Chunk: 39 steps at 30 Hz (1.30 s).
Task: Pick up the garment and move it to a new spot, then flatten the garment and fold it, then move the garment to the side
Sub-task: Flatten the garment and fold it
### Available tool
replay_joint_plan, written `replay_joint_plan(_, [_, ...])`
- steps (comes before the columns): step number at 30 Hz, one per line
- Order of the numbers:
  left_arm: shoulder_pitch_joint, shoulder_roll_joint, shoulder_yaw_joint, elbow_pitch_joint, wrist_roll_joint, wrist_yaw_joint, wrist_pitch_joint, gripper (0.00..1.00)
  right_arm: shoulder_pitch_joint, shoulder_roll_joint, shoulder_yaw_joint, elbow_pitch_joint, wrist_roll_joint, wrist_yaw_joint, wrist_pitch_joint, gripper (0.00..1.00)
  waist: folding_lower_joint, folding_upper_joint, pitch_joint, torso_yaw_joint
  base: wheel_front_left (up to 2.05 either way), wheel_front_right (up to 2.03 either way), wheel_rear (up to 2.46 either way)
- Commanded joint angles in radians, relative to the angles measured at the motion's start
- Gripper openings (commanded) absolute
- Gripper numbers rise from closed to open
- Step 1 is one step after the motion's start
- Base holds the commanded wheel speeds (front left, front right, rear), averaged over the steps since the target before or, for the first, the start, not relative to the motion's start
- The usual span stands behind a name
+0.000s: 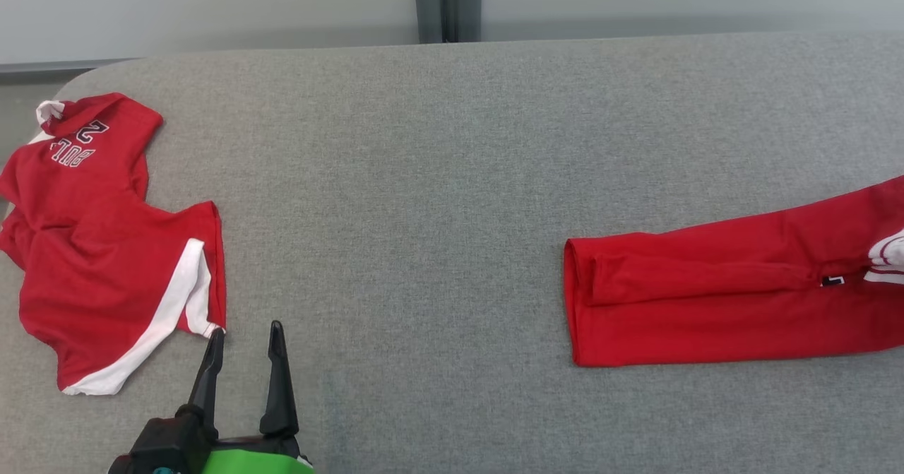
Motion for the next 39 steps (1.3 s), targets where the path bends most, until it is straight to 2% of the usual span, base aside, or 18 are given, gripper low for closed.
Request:
replay_joint_plan(1, [0.019,0.0,-0.006,0.002,-0.021,0.013,-0.003,1.0,0.032,-0.009,0.023,-0.067,0.019,0.0,0.025,0.0,0.0001,-0.0001,-0.024,-0.014,0.0,0.0,0.0])
replay_joint_plan(6, [0.021,0.0,-0.033,0.003,-0.028,0.026,-0.003,1.0,0.082,0.063,0.169,-0.313,0.059,0.0,0.095,0.0,0.0001,-0.0001,-0.034,-0.04,0.0,0.0,0.0])
replay_joint_plan(10, [0.004,0.0,-0.052,0.01,-0.035,0.037,-0.003,1.0,0.098,0.196,0.31,-0.386,0.021,0.0,0.089,0.0,0.0001,-0.0001,-0.03,-0.057,0.0,0.0,0.0])
replay_joint_plan(15, [-0.013,0.0,-0.071,0.029,-0.02,0.031,-0.003,1.0,0.074,0.388,0.441,-0.299,-0.044,0.0,-0.005,0.0,0.0001,-0.0001,-0.032,-0.057,0.0,0.0,0.0])
replay_joint_plan(17, [-0.01,0.0,-0.071,0.038,-0.016,0.032,-0.003,1.0,0.069,0.441,0.474,-0.247,-0.067,0.001,-0.047,0.0,0.0001,-0.0001,-0.036,-0.052,0.0,0.0,0.0])
replay_joint_plan(21, [0.006,0.0,-0.071,0.045,-0.017,0.037,-0.003,1.0,0.049,0.511,0.504,-0.154,-0.105,0.001,-0.127,0.0,0.0001,-0.0001,-0.045,-0.043,0.0,0.0,0.0])
replay_joint_plan(24, [0.024,0.0,-0.074,0.048,-0.018,0.039,-0.003,1.0,0.037,0.538,0.507,-0.102,-0.119,0.001,-0.175,0.0,0.0001,-0.0001,-0.053,-0.038,0.0,0.0,0.0])
replay_joint_plan(25, [0.028,0.0,-0.074,0.049,-0.019,0.041,-0.003,1.0,0.03,0.552,0.503,-0.089,-0.12,0.001,-0.197,0.27,0.0001,-0.0001,-0.055,-0.037,0.0,0.0,0.0])
replay_joint_plan(26, [0.031,0.0,-0.074,0.05,-0.019,0.042,-0.003,1.0,0.027,0.562,0.513,-0.086,-0.12,0.001,-0.213,0.42,0.0001,-0.0001,-0.057,-0.037,0.0,0.0,0.0])
replay_joint_plan(27, [0.034,0.0,-0.075,0.053,-0.019,0.043,-0.003,1.0,0.029,0.571,0.522,-0.088,-0.114,0.001,-0.236,1.0,0.0001,-0.0001,-0.061,-0.037,0.0,0.0,0.0])
replay_joint_plan(29, [0.043,0.0,-0.078,0.056,-0.019,0.043,-0.003,1.0,0.034,0.575,0.514,-0.107,-0.118,0.001,-0.301,1.0,0.0001,-0.0001,-0.071,-0.035,0.0,0.0,0.0])
replay_joint_plan(33, [0.06,0.001,-0.069,0.054,-0.025,0.048,-0.003,1.0,0.097,0.591,0.517,-0.227,-0.075,0.001,-0.421,1.0,0.0001,-0.0001,-0.096,-0.041,0.0,0.0,0.0])
replay_joint_plan(35, [0.069,0.0,-0.058,0.048,-0.025,0.053,-0.003,1.0,0.132,0.563,0.516,-0.294,-0.089,0.0,-0.472,1.0,0.0001,-0.0001,-0.107,-0.053,0.0,0.0,0.0])
replay_joint_plan(39, [0.085,0.0,-0.04,0.039,-0.01,0.046,-0.003,1.0,0.221,0.496,0.487,-0.366,-0.19,0.0,-0.584,1.0,0.0001,-0.0001,-0.136,-0.077,0.0,0.0,0.0])
